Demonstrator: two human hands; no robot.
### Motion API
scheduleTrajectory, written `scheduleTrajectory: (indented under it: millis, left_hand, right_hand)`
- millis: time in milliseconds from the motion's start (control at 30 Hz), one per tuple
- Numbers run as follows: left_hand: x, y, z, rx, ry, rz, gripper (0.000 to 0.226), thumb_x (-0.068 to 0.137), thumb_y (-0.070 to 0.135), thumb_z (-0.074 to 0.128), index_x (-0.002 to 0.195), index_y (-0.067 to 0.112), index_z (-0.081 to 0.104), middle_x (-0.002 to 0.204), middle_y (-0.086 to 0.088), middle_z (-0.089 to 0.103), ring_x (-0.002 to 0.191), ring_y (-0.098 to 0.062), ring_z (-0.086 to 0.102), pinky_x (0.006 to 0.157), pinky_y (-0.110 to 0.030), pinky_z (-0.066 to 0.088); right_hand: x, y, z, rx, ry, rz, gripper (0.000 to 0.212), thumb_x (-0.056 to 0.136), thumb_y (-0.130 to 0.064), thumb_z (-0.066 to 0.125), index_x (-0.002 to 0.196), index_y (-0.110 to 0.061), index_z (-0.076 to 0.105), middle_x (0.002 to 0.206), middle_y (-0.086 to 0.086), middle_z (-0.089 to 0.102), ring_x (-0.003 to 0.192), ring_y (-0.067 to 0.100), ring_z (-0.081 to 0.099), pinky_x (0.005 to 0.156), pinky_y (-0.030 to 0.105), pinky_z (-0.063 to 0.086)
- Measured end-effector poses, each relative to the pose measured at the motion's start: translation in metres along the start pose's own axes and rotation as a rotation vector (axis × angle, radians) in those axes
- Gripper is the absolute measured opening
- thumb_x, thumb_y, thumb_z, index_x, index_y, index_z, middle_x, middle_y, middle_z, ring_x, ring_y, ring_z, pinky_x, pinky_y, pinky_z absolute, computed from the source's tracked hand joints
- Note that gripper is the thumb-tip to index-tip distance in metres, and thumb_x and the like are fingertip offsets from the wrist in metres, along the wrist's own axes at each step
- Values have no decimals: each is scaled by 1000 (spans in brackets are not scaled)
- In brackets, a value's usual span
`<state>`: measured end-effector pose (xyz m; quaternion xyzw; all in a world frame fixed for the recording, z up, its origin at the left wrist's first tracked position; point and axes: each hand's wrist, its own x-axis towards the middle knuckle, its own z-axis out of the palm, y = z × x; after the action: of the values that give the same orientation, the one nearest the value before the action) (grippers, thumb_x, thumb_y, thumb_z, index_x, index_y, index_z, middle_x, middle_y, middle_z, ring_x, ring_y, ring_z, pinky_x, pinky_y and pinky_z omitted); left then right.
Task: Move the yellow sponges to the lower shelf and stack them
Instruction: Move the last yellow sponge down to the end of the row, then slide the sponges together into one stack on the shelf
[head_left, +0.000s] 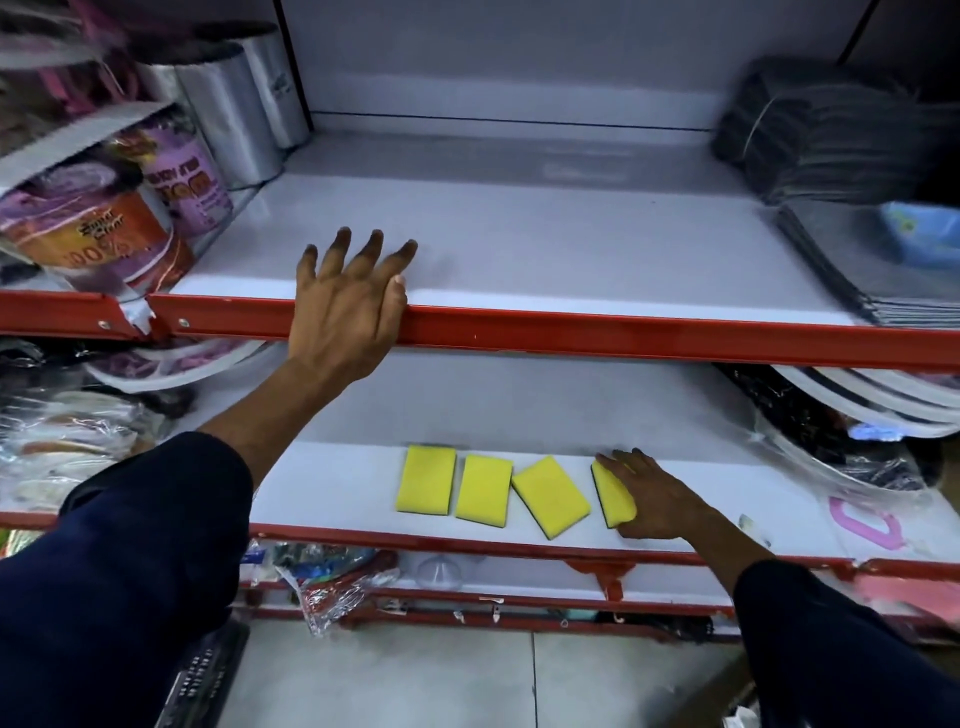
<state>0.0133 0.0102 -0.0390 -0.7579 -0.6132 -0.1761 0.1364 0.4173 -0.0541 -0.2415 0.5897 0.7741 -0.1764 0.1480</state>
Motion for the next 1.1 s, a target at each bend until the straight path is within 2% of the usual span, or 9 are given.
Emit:
scheduleTrajectory:
  millis: [167,267,400,500,633,767,867,967,1100]
  left_hand:
    - [-5,6,-10,-33,-12,-21,55,102,46,16,154,34,27,161,-12,37,152,-39,24,119,-66,21]
    - [-18,24,-19,-77,99,-24,55,101,48,25,153,30,34,161,-11,37,151,-39,24,118,-63,24]
    - [-53,74,-16,-151,289,202,50,99,44,42,144,24,51,154,-11,47,144,-38,37,112,-55,34]
    - [-80,118,4,-240,324,378,46,96,39,50,137,20,58,142,-12,59,133,-36,50,102,-49,41]
    - [-112,162,48,-325,112,459,42,97,37,48,132,17,59,131,-9,63,122,-30,55,93,-43,44]
    - [-136,187,104,-357,-245,291,43,99,39,44,134,17,57,130,-5,63,121,-28,58,94,-41,49]
    - [-142,198,143,-348,-450,143,45,101,37,41,138,14,54,137,-9,60,126,-30,54,100,-41,46]
    - [-138,206,169,-306,-543,75,46,102,35,40,139,12,52,140,-12,56,127,-32,50,104,-41,44]
    - [-130,212,188,-241,-598,39,43,101,35,43,137,12,52,141,-12,52,128,-32,47,105,-43,43]
  right_hand:
    - [-11,0,3,67,24,41,109,84,-46,72,160,-20,-2,170,6,-6,159,29,-1,129,38,17]
    - [-19,-2,9,119,86,68,97,93,-50,60,160,-19,-3,170,2,-9,159,23,-2,129,37,20]
    - [-25,-2,16,142,119,92,83,102,-46,48,160,-17,-4,170,1,-10,159,20,-2,129,37,19]
    - [-28,-1,20,167,146,99,77,104,-42,44,160,-15,-1,170,2,-9,159,20,0,129,37,17]
    - [-29,-1,22,191,200,95,68,106,-34,42,160,-14,6,171,2,-2,159,21,7,127,37,20]
    - [-25,-1,25,215,294,81,56,105,-22,40,158,-18,24,169,0,14,156,17,21,121,34,35]
    - [-17,2,29,231,324,66,53,103,-14,42,155,-21,35,167,-2,25,154,14,26,120,29,33]
    - [-5,3,32,245,324,39,51,102,-12,43,152,-22,41,165,-1,30,153,15,28,121,29,31]
    - [4,4,38,244,306,26,50,104,-14,43,153,-22,39,166,0,28,154,14,24,123,29,28]
